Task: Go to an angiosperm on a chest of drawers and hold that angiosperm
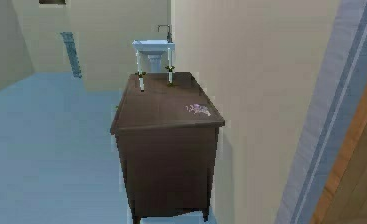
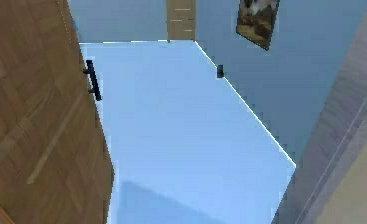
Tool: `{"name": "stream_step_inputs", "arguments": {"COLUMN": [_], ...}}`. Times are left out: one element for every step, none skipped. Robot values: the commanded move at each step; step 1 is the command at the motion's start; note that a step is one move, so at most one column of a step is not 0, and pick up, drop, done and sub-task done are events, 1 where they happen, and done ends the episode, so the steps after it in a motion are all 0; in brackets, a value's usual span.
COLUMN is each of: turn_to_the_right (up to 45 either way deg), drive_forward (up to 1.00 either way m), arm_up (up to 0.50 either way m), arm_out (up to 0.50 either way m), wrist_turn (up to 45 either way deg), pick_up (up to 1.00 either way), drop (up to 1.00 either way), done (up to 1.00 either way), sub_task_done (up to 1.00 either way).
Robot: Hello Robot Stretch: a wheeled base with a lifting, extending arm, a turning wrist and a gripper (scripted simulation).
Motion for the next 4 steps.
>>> {"name": "stream_step_inputs", "arguments": {"turn_to_the_right": [0.0,-45.0,-36.0,0.0], "drive_forward": [0.30,0.00,0.00,0.00], "arm_up": [0.00,0.00,0.00,0.50], "arm_out": [0.00,0.00,0.00,0.00], "wrist_turn": [0.0,0.0,0.0,0.0], "pick_up": [0.00,0.00,0.00,0.00], "drop": [0.00,0.00,0.00,0.00], "done": [0.00,0.00,0.00,0.00], "sub_task_done": [0.00,0.00,0.00,0.00]}}
